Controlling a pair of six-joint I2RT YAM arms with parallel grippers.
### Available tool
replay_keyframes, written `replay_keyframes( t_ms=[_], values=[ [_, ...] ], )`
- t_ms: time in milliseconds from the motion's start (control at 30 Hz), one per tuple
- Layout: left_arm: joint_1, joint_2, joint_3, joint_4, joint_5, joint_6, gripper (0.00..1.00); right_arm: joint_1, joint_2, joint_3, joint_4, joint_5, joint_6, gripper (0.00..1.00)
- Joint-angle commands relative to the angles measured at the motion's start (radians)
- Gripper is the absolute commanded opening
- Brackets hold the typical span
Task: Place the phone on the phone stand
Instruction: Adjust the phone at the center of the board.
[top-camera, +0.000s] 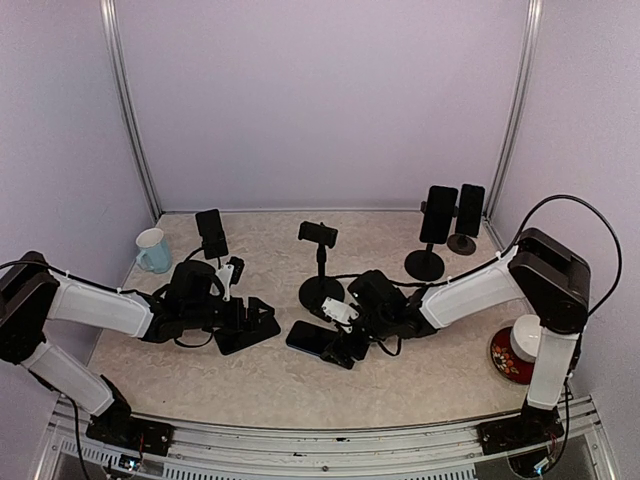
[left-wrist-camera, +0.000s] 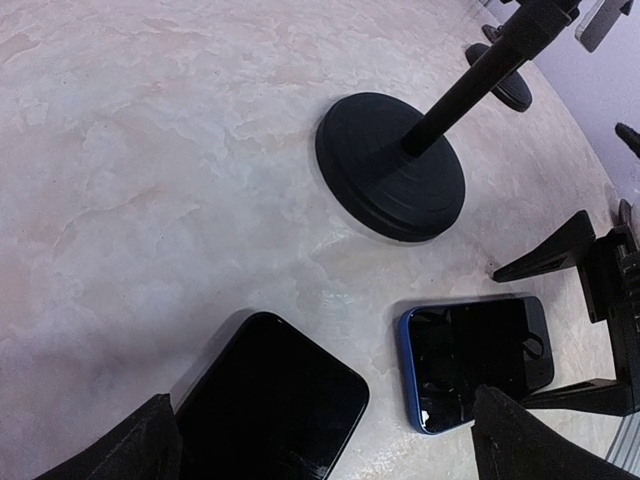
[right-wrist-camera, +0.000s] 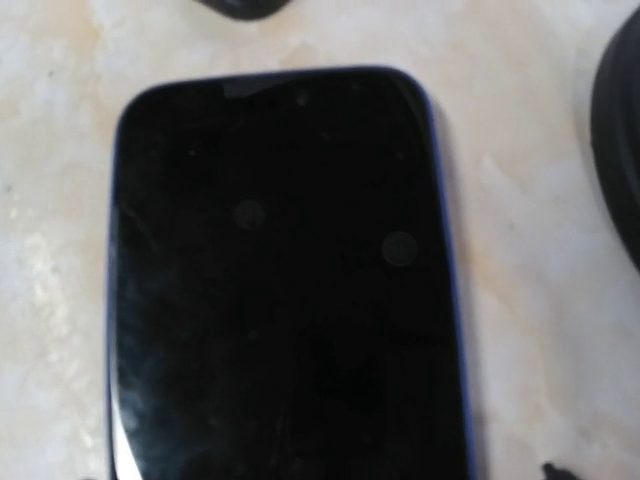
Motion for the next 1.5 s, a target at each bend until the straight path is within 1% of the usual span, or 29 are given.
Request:
replay_keyframes(
  t_ms=[0,100,267,433,600,833,1000,1067,1200,1233,1267,1300,1467],
  values=[
    [-0.009,0.002,-0.005,0.028,0.008,-0.007,0.99,-0.010,0.077,0.005,-0.134,-0.066,0.012,0.91],
    [-0.009,0.002,-0.004,0.028,0.008,-0.007,0.99,-0.008,0.085,0.011,-0.143,-0.085,0.010,0.86],
    [-0.010,0.001,-0.004,0.026,0.006,-0.005,0.99,-0.009,0.106,0.028,-0.163,-0.113,0.013,0.84],
    [-0.009,-0.003,-0.008,0.027,0.006,-0.007,0.99,-0.008,0.131,0.047,-0.185,-0.126,0.019,0.75],
    [-0.010,-0.011,-0.012,0.024,0.004,-0.009,0.99,-0.009,0.123,0.048,-0.186,-0.128,0.018,0.67],
    [-0.011,-0.015,-0.011,0.023,0.005,-0.011,0.99,-0.008,0.103,0.040,-0.172,-0.117,0.019,0.63],
    [-0.021,-0.002,0.003,0.022,0.009,-0.012,0.99,-0.008,0.063,0.017,-0.139,-0.109,0.016,0.63],
    [-0.023,0.001,0.005,0.021,0.007,-0.013,0.99,-0.008,0.054,0.013,-0.134,-0.117,0.014,0.68],
    [-0.025,0.011,0.012,0.021,0.007,-0.013,0.99,-0.007,0.068,0.025,-0.151,-0.140,0.017,0.84],
    [-0.025,0.015,0.016,0.020,0.009,-0.013,0.99,-0.005,0.074,0.038,-0.167,-0.143,0.021,0.89],
    [-0.026,0.019,0.022,0.017,0.012,-0.011,0.99,-0.002,0.078,0.054,-0.187,-0.136,0.029,0.98],
    [-0.028,0.024,0.028,0.013,0.014,-0.007,0.99,0.000,0.082,0.070,-0.212,-0.126,0.036,1.00],
    [-0.032,0.029,0.055,-0.001,0.015,0.001,0.99,0.012,0.077,0.137,-0.314,-0.051,0.056,1.00]
  ],
)
